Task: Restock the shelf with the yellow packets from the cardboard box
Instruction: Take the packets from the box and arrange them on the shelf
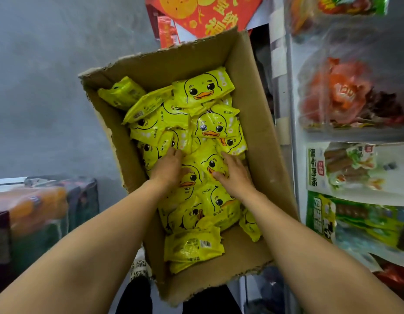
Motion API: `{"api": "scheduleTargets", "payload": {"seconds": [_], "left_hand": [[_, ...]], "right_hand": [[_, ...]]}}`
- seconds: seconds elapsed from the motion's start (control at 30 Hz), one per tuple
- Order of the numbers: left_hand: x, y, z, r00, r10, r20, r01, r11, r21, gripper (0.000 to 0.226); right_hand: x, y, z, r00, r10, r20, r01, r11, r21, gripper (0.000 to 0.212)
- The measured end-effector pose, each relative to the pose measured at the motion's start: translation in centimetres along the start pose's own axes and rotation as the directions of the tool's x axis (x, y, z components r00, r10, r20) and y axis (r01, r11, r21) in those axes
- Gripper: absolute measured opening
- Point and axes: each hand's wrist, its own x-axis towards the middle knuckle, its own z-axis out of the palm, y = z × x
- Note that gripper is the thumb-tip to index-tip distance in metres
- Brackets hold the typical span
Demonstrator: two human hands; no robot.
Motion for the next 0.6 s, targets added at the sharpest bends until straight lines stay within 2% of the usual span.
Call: {"api": "scheduleTargets", "payload": {"seconds": [0.1, 0.23, 0.3, 0.47, 0.5, 0.6], "left_hand": [[0.0, -0.1, 0.0, 0.999, -0.02, 0.028, 0.019, 1.0, 0.017, 0.056], [-0.1, 0.0, -0.2, 0.988, -0.097, 0.117, 0.095, 0.995, 0.026, 0.057], [-0.2, -0.2, -0.2, 0.98, -0.133, 0.15, 0.131, 0.991, 0.022, 0.062], [-0.7, 0.4, -0.2, 0.958, -0.221, 0.183, 0.222, 0.975, 0.014, 0.058], [-0.9, 0.5, -0.3, 0.953, -0.233, 0.196, 0.238, 0.971, 0.0, 0.056], [-1.3, 0.6, -0.7, 0.938, -0.256, 0.236, 0.288, 0.951, -0.113, 0.055]], "right_hand": [[0.4, -0.3, 0.4, 0.997, 0.043, 0.059, -0.045, 0.998, 0.032, 0.082], [0.8, 0.1, 1.9, 0.993, 0.103, -0.053, -0.104, 0.994, -0.02, 0.082], [1.0, -0.1, 1.9, 0.989, 0.121, -0.081, -0.121, 0.993, 0.008, 0.078], [0.8, -1.1, 1.1, 0.982, 0.187, -0.024, -0.183, 0.976, 0.116, 0.078], [0.6, -1.0, 0.9, 0.981, 0.195, -0.013, -0.191, 0.972, 0.134, 0.075], [-0.4, -0.2, -0.1, 0.976, 0.215, -0.016, -0.209, 0.96, 0.185, 0.048]]}}
